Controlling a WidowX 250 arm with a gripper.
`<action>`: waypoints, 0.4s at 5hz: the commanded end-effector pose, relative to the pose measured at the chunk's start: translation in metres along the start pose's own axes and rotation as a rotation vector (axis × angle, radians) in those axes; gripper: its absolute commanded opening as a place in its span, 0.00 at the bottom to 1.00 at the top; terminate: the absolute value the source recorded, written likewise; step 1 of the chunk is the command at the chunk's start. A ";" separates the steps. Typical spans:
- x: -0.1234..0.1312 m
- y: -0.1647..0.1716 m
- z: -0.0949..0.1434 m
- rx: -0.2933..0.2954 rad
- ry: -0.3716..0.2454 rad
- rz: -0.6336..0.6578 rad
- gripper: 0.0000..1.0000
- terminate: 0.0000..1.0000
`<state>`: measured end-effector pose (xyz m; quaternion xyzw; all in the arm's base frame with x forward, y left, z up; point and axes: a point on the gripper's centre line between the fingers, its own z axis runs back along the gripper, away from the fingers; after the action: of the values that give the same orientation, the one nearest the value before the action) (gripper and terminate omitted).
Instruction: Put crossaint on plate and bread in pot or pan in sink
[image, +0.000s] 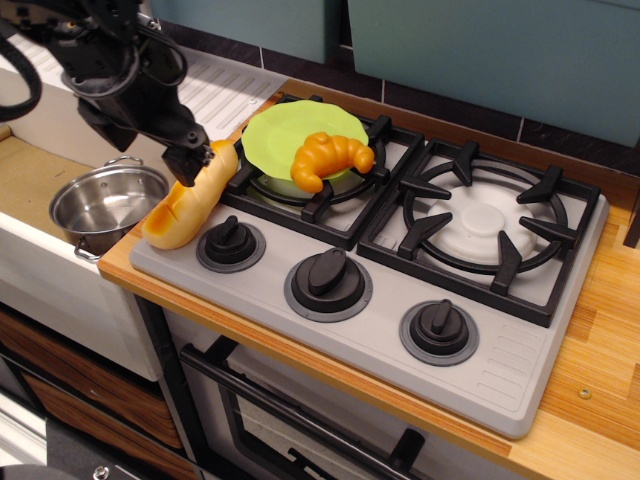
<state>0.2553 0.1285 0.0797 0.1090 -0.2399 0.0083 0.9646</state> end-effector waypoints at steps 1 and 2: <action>-0.001 0.001 -0.016 -0.035 -0.044 0.013 1.00 0.00; -0.002 -0.002 -0.025 -0.049 -0.057 0.023 1.00 0.00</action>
<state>0.2605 0.1311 0.0484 0.0720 -0.2582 0.0142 0.9633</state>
